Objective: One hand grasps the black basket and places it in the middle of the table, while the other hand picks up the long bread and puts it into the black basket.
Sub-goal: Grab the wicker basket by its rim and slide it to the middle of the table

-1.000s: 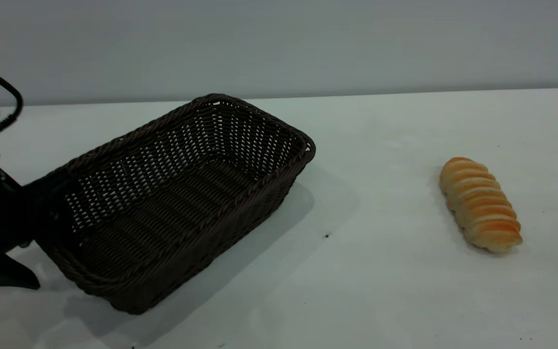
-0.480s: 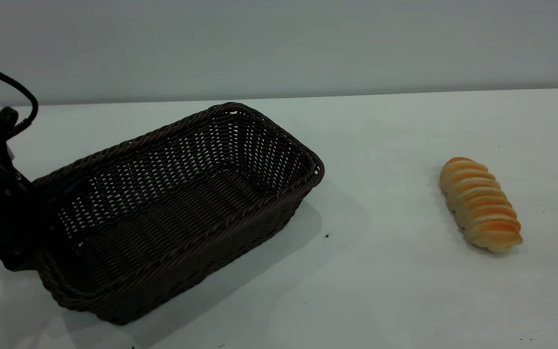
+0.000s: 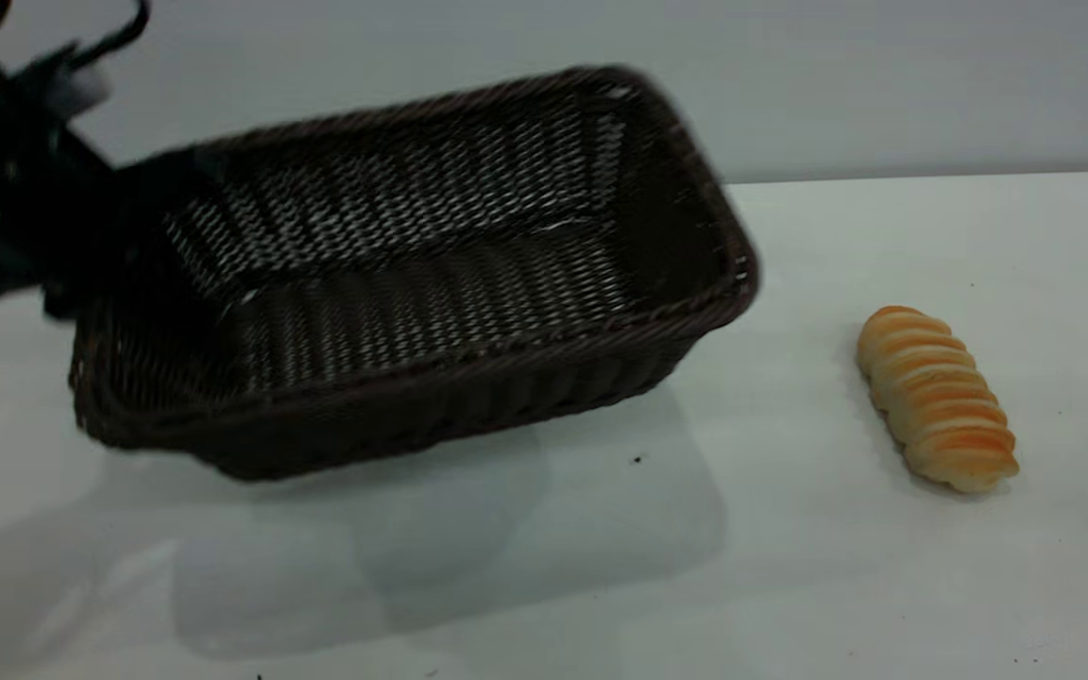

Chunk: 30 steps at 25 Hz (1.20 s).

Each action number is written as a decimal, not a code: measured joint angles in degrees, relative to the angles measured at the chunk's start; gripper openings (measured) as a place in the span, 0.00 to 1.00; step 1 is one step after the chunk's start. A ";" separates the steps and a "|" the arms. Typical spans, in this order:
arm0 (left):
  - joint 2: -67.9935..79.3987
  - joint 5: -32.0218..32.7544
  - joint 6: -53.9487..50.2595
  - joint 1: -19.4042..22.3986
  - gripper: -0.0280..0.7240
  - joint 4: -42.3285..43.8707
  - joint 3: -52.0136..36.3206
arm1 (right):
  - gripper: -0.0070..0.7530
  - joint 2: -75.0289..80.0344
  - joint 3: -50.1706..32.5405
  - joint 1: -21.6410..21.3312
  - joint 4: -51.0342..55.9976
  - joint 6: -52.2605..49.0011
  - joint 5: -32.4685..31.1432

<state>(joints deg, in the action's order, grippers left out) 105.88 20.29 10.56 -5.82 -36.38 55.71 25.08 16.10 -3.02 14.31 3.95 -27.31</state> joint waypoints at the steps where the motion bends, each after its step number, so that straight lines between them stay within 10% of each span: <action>1: 0.11 1.70 1.14 0.00 0.22 0.19 1.31 | 0.51 0.00 0.00 0.00 0.00 0.00 0.00; 30: 18.24 5.49 -13.02 -7.05 0.22 14.97 13.52 | 0.51 0.00 0.00 0.00 0.06 0.00 -0.21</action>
<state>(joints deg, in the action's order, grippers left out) 124.12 25.77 -2.46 -12.87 -21.40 69.23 25.08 16.10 -3.02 14.37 3.95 -27.51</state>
